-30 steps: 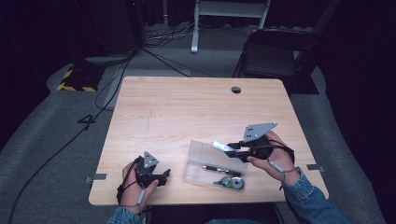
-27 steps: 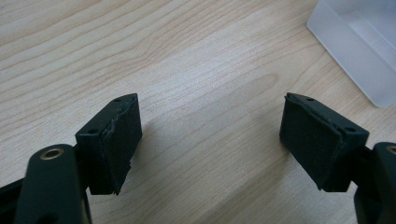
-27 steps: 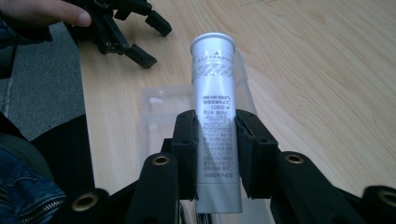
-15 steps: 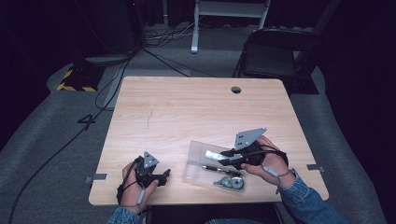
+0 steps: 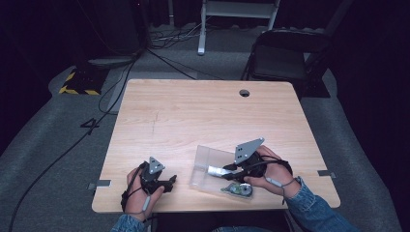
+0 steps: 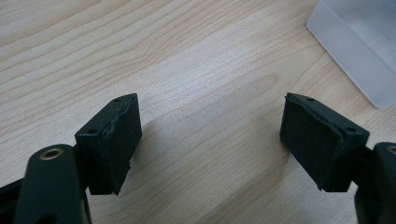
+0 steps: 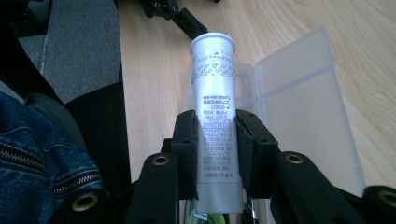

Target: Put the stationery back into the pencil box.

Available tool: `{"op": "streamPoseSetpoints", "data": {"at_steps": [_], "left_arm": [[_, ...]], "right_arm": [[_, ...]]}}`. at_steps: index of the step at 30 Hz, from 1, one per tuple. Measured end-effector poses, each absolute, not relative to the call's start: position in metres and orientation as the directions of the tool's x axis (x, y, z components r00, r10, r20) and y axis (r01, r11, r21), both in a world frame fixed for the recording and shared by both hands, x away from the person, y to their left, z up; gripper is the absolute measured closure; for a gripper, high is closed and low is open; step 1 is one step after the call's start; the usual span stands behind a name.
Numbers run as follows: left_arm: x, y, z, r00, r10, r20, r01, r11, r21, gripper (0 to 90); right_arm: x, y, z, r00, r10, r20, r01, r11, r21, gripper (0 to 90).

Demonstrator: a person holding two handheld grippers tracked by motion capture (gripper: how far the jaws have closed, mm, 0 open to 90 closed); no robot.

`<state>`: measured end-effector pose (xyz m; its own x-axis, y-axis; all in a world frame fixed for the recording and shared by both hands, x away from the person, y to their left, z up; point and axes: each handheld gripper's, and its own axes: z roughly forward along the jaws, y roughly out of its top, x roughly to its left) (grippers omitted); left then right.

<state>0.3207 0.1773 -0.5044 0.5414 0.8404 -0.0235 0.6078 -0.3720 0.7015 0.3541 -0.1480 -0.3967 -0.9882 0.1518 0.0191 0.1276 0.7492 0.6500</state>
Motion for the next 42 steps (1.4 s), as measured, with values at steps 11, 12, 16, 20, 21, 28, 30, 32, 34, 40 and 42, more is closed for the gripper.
{"op": "streamPoseSetpoints", "data": {"at_steps": [11,12,16,20,21,28,30,32,34,40,42], "left_arm": [[0.321,0.177,-0.504,0.546,0.837,-0.022,0.605,-0.376,0.702,21.2],[0.321,0.177,-0.504,0.546,0.837,-0.022,0.605,-0.376,0.702,21.2],[0.321,0.177,-0.504,0.547,0.837,-0.021,0.605,-0.377,0.701,21.2],[0.321,0.177,-0.504,0.547,0.837,-0.022,0.604,-0.377,0.702,21.2],[0.321,0.177,-0.504,0.547,0.837,-0.021,0.606,-0.379,0.7,21.2],[0.322,0.177,-0.504,0.548,0.836,-0.019,0.604,-0.38,0.7,21.2],[0.321,0.177,-0.504,0.548,0.836,-0.02,0.605,-0.38,0.7,21.2],[0.322,0.177,-0.504,0.548,0.836,-0.019,0.604,-0.38,0.7,21.2],[0.321,0.177,-0.504,0.548,0.836,-0.02,0.605,-0.38,0.7,21.2],[0.321,0.177,-0.504,0.548,0.837,-0.02,0.606,-0.38,0.699,21.2],[0.322,0.177,-0.504,0.548,0.836,-0.02,0.603,-0.379,0.702,21.2]], "right_arm": [[0.355,-0.141,-0.412,-0.992,0.119,0.041,0.121,0.799,0.589,70.8],[0.355,-0.141,-0.413,-0.992,0.122,0.044,0.124,0.801,0.586,70.8],[0.355,-0.138,-0.419,-0.992,0.11,0.055,0.122,0.814,0.568,70.8],[0.356,-0.137,-0.423,-0.993,0.108,0.056,0.121,0.82,0.559,70.8],[0.357,-0.135,-0.426,-0.993,0.106,0.058,0.121,0.825,0.552,70.8],[0.36,-0.129,-0.438,-0.993,0.096,0.062,0.114,0.843,0.526,70.8],[0.361,-0.128,-0.44,-0.993,0.095,0.066,0.116,0.847,0.519,70.8],[0.362,-0.127,-0.442,-0.994,0.085,0.071,0.11,0.85,0.516,70.8],[0.363,-0.126,-0.445,-0.993,0.086,0.077,0.113,0.854,0.507,70.8],[0.366,-0.123,-0.451,-0.994,0.076,0.075,0.103,0.863,0.494,70.8],[0.367,-0.121,-0.452,-0.995,0.071,0.072,0.097,0.864,0.494,70.8]]}}
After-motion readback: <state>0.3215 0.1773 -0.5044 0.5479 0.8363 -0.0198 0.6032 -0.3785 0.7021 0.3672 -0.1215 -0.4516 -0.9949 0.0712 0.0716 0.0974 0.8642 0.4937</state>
